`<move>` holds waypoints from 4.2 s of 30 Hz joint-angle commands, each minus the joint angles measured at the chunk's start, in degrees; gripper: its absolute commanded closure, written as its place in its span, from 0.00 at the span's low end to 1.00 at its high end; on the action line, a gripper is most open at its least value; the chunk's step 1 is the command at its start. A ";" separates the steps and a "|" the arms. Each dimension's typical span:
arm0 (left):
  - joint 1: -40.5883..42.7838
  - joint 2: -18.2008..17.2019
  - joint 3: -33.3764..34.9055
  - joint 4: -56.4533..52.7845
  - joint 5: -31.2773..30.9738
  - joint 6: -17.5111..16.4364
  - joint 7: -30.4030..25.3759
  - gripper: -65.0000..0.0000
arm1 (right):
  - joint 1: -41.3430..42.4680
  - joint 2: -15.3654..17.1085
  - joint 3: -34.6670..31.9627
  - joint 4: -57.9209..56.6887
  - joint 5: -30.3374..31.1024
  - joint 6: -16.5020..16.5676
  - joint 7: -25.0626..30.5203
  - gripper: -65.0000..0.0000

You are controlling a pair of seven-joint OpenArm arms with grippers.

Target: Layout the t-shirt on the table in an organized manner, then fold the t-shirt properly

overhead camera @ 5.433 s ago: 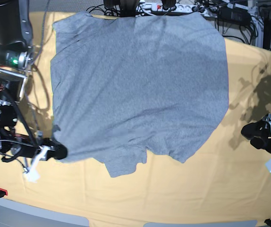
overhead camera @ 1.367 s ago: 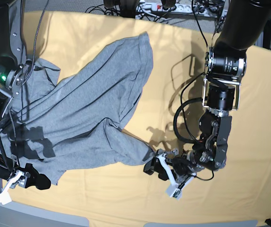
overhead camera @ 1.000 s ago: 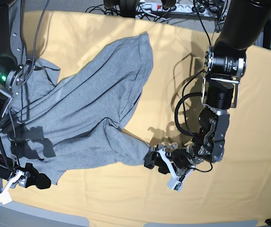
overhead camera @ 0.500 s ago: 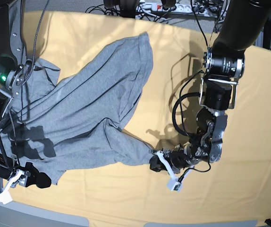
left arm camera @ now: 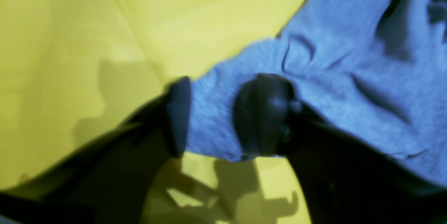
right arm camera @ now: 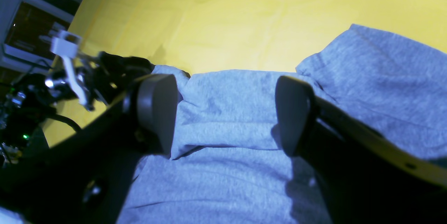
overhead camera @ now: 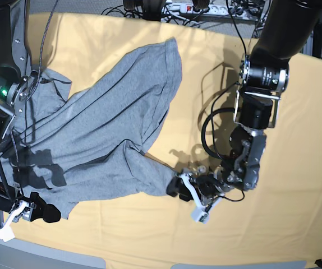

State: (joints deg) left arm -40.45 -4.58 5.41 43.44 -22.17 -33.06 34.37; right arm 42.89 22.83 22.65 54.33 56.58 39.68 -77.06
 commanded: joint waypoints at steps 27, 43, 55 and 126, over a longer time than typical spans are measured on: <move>-9.11 1.11 0.46 1.14 8.48 10.45 -3.91 1.00 | 2.34 0.83 0.15 1.07 1.77 0.32 -0.17 0.31; -12.74 -12.63 0.48 1.11 11.19 10.16 -11.74 1.00 | 2.36 0.81 0.15 1.07 1.97 0.32 -0.20 0.31; -13.05 -16.37 0.48 1.11 -3.61 6.49 1.40 0.38 | 2.36 0.83 0.15 1.07 3.41 0.32 -0.17 0.31; 12.00 -20.04 -6.95 35.50 -58.31 -6.94 45.63 0.43 | -40.22 5.55 19.82 33.75 -11.72 -7.04 6.73 0.31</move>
State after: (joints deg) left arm -26.87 -23.97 -1.04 77.84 -78.89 -39.72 81.03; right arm 1.87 27.07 42.13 87.33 43.62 32.51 -71.31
